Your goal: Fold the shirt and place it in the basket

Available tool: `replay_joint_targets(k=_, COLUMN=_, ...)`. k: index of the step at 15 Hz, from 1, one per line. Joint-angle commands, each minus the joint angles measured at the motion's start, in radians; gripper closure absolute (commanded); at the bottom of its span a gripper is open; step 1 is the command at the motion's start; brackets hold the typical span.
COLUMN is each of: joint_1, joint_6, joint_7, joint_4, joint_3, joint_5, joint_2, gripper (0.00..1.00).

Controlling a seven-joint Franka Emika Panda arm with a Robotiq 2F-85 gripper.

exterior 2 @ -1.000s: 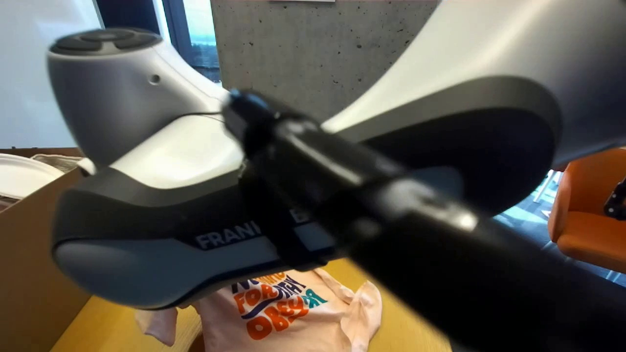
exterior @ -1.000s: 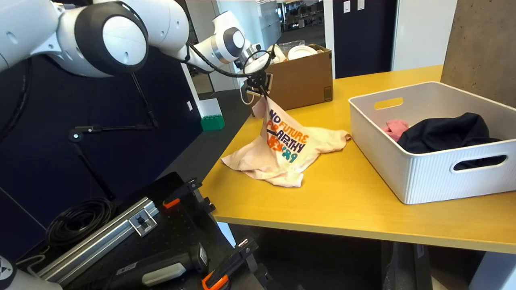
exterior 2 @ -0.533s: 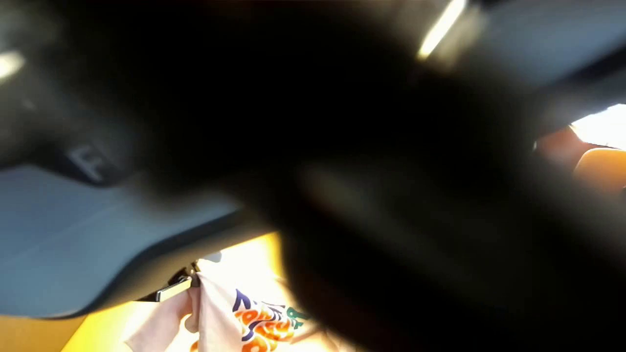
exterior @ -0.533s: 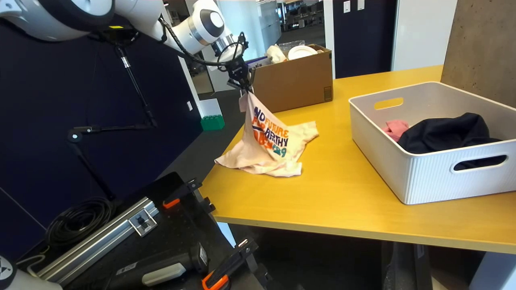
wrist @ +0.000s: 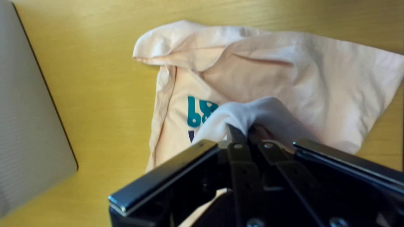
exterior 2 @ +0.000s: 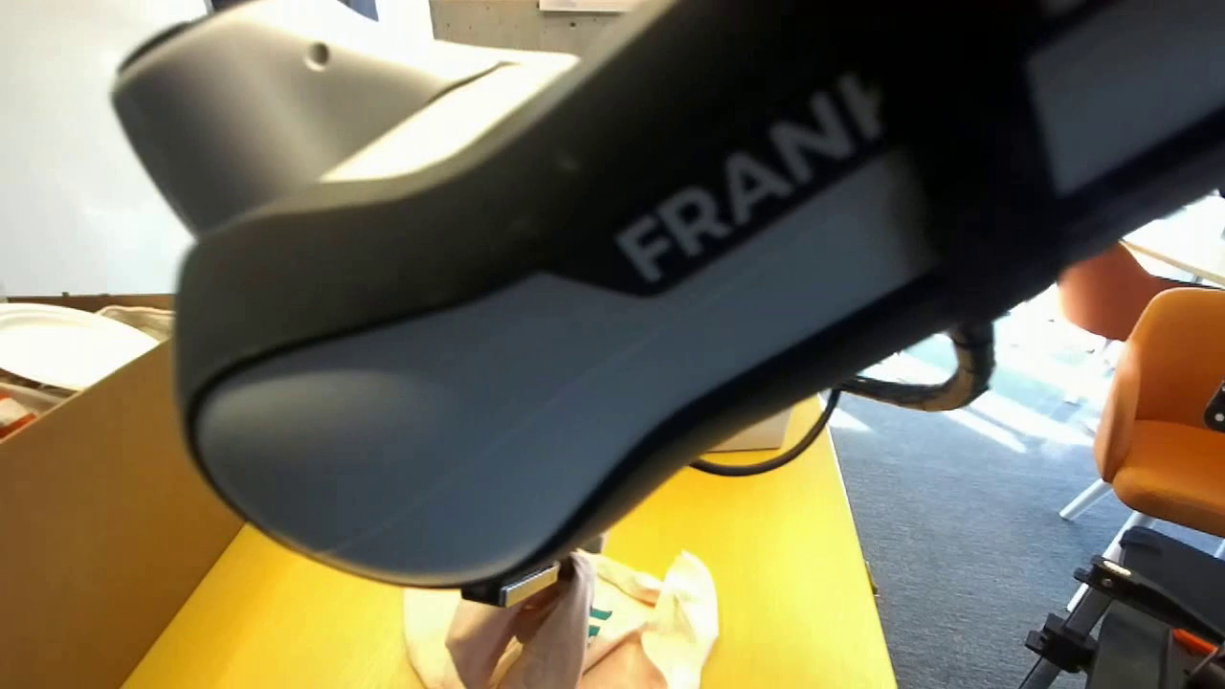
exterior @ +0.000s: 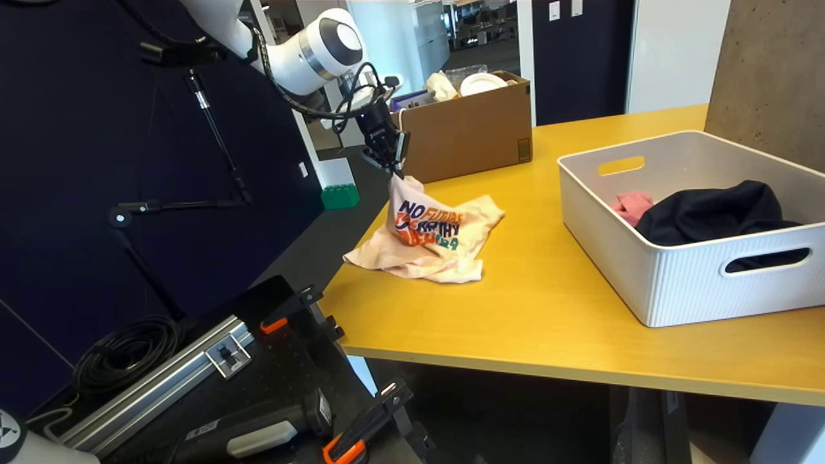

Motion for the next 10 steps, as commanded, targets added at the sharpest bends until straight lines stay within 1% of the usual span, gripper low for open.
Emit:
replay_joint_targets(k=1, joint_1=-0.035, joint_6=0.03, joint_7=0.108, joint_4=-0.243, joint_3=0.013, joint_5=0.002, joint_2=-0.137, gripper=0.99)
replay_joint_targets(k=4, joint_1=-0.076, joint_6=0.077, joint_7=0.184, joint_4=-0.398, joint_3=0.005, joint_5=-0.001, joint_2=-0.199, gripper=0.99)
replay_joint_targets(k=8, joint_1=-0.167, joint_6=0.24, joint_7=0.213, joint_4=-0.619, joint_3=-0.025, joint_5=-0.021, joint_2=-0.266, gripper=0.99)
replay_joint_targets(k=9, joint_1=-0.184, joint_6=0.276, joint_7=0.209, joint_4=-0.64, joint_3=-0.038, joint_5=-0.031, joint_2=-0.259, gripper=0.97)
replay_joint_targets(k=10, joint_1=-0.196, joint_6=0.305, joint_7=0.205, joint_4=-0.65, joint_3=-0.051, joint_5=-0.039, joint_2=-0.247, gripper=0.71)
